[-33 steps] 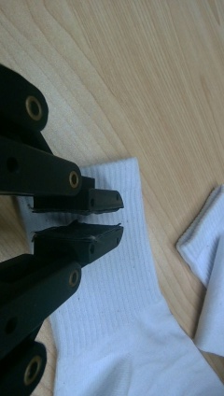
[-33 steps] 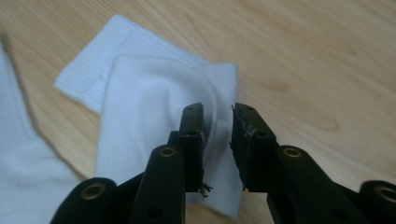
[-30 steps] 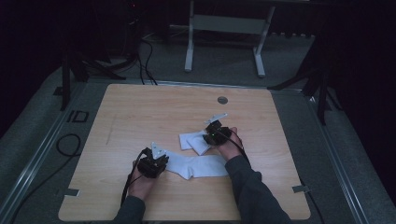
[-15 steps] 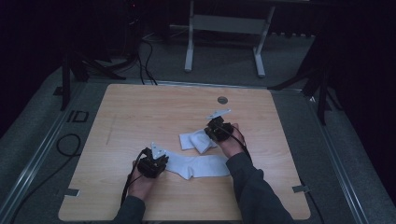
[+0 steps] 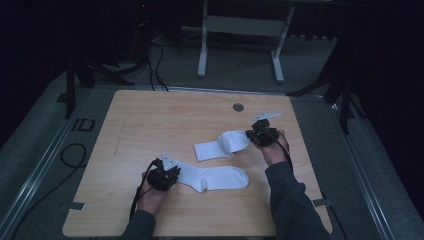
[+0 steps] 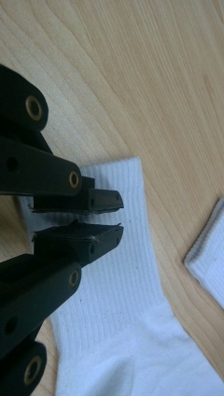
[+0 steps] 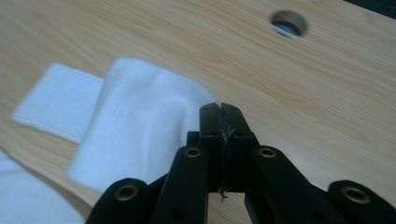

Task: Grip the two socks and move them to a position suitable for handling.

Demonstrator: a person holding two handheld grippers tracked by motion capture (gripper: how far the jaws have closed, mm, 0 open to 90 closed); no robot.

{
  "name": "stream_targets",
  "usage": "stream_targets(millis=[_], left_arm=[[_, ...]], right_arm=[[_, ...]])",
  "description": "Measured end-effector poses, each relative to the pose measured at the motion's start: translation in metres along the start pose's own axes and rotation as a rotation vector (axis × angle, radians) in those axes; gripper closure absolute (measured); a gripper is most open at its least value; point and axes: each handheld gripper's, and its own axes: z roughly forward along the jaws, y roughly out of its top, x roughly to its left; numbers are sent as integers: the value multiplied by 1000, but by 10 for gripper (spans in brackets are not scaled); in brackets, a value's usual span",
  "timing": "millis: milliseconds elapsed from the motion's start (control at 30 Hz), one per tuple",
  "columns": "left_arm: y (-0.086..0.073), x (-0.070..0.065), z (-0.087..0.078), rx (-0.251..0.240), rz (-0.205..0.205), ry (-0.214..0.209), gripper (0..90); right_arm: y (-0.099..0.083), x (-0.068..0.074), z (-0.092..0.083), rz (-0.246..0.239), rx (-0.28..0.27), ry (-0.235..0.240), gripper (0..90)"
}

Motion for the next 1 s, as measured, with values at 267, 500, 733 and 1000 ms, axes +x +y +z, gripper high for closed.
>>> stream_targets(millis=[267,500,733,1000], left_arm=[[0,0,1,-1,-2,0,813],[0,0,0,1,-2,0,813],[0,-1,0,1,-1,0,813],[0,-1,1,0,-1,0,813]], right_arm=[[-26,-27,-9,33,38,-43,888],[-43,-37,-19,38,53,-58,888],[-52,-48,-25,16,88,-126,886],[-51,-46,-21,-17,86,-154,736]])
